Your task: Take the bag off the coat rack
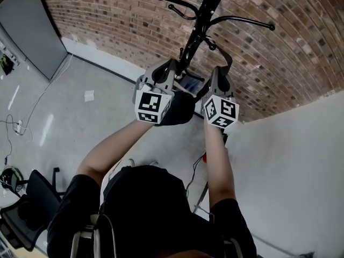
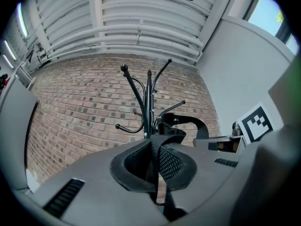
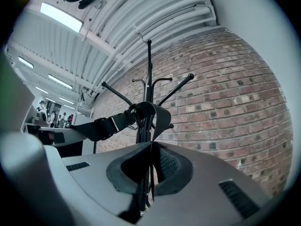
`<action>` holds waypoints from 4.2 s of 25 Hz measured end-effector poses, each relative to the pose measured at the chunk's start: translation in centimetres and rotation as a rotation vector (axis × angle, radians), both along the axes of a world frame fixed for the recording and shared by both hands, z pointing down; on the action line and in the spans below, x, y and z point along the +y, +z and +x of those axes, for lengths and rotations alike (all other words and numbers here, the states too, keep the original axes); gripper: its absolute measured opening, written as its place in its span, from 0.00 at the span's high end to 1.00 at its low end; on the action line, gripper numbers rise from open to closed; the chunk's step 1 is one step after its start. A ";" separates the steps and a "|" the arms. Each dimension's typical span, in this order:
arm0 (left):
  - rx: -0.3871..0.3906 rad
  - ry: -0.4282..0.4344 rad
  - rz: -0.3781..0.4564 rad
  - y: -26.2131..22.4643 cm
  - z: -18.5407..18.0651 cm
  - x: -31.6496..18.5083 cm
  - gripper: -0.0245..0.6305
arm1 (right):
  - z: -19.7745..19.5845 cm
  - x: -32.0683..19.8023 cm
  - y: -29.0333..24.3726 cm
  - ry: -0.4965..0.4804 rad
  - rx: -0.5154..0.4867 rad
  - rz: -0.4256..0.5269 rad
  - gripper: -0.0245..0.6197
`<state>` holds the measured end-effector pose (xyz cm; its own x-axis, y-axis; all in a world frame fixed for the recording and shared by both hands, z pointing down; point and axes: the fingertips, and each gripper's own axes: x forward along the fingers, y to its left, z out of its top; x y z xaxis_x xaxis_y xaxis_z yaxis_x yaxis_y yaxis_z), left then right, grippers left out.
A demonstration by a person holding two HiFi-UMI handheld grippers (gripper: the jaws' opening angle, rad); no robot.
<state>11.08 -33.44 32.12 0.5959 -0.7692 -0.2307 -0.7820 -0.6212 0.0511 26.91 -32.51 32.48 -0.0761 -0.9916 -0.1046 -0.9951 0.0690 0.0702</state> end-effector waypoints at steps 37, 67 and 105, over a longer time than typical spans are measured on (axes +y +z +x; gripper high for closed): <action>0.155 -0.098 0.006 -3.4 -14.1 4.2 0.93 | -0.2 10.2 -3.0 0.075 -0.196 0.077 0.93; 0.167 -0.033 -0.203 6.2 -17.1 7.4 0.93 | -2.9 17.3 7.8 0.094 -0.266 -0.057 0.93; 0.137 -0.114 -0.312 11.2 -21.6 20.1 0.93 | -13.2 27.6 11.6 0.026 -0.213 -0.159 0.93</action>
<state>-10.56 -13.37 43.30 0.4819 -0.8750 -0.0467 -0.8180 -0.4684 0.3338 13.75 -4.94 44.13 -0.0433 -0.9982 0.0420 -0.9879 0.0365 -0.1504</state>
